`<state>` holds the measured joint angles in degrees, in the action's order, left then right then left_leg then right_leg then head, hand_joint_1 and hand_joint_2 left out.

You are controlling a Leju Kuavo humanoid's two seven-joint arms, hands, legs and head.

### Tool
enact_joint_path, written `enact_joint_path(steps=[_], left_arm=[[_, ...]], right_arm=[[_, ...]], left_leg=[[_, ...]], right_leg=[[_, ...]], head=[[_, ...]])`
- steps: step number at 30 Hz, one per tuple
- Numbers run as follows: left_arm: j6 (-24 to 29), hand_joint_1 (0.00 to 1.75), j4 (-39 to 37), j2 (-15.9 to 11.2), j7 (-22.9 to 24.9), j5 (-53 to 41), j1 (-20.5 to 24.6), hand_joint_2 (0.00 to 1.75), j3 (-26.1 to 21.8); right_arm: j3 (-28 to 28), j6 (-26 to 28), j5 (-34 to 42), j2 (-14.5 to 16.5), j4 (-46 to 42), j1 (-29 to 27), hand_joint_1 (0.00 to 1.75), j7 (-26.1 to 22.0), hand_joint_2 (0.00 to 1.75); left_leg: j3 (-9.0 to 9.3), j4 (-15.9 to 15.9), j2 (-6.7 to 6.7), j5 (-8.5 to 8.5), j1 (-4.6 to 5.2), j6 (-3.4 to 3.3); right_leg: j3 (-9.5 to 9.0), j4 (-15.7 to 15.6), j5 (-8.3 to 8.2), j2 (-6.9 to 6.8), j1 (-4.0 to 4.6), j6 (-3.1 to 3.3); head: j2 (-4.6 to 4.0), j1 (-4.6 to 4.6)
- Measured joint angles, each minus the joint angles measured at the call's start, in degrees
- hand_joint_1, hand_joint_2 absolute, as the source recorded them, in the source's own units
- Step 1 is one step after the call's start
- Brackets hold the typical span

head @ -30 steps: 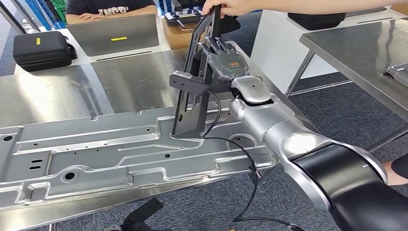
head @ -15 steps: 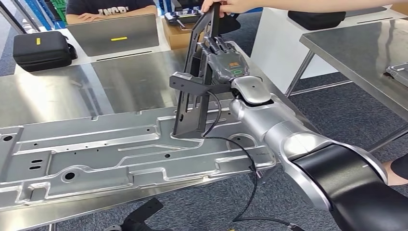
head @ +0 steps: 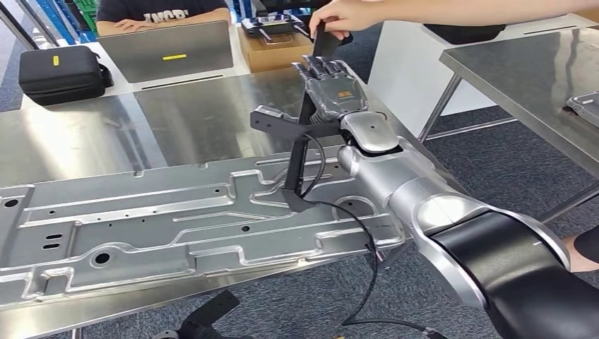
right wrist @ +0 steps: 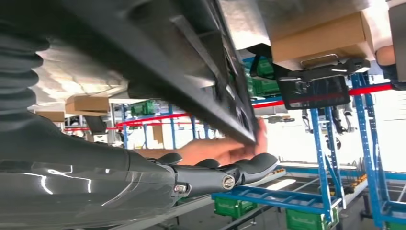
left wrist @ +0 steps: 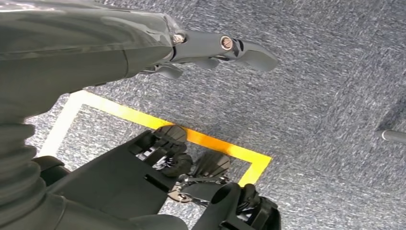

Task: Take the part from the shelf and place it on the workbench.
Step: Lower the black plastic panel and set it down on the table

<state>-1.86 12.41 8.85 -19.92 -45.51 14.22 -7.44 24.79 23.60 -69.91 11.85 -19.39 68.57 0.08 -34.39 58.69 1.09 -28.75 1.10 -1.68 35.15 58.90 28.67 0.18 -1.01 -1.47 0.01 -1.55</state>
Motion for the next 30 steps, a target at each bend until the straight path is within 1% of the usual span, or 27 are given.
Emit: enact_joint_path(steps=[3,9,20,24,30], left_arm=[[0.1,0.0,0.0,0.0,-0.2,0.0,0.0,1.75,0.0],[1.7,0.0,0.0,0.0,-2.2,-0.6,-0.1,1.75,0.0],[2.4,0.0,0.0,0.0,-2.8,-0.7,-0.1,1.75,0.0],[2.4,0.0,0.0,0.0,-2.8,-0.6,-0.1,1.75,0.0],[2.3,0.0,0.0,0.0,-2.8,-0.6,-0.1,1.75,0.0]], right_arm=[[0.0,0.0,0.3,0.0,0.0,0.0,0.0,-0.6,1.75],[0.0,0.3,0.7,-0.2,0.0,0.0,0.0,-1.0,1.75],[0.0,0.4,0.6,-0.5,-0.1,0.0,0.0,-1.1,1.75],[0.0,0.4,0.6,-0.5,-0.1,0.0,0.0,-1.1,0.0],[0.0,0.4,0.6,-0.5,-0.1,0.0,0.0,-1.1,0.0]], left_leg=[[0.0,0.0,0.0,0.0,0.0,0.0],[0.01,0.0,0.0,0.0,0.0,0.0],[0.01,0.0,0.0,0.0,0.02,0.0],[0.01,0.0,0.0,0.0,0.02,0.0],[0.02,0.0,0.0,0.0,0.02,0.0]], right_leg=[[0.0,0.0,0.0,0.0,0.0,0.0],[-0.01,0.0,0.0,0.0,0.0,0.0],[-0.02,0.0,0.0,0.0,0.0,0.0],[-0.02,0.0,0.0,0.0,0.0,0.0],[-0.02,0.0,0.0,0.0,0.0,0.0]], head=[[0.01,0.0],[0.01,0.0],[0.0,0.0],[0.01,0.0],[0.01,0.0]])
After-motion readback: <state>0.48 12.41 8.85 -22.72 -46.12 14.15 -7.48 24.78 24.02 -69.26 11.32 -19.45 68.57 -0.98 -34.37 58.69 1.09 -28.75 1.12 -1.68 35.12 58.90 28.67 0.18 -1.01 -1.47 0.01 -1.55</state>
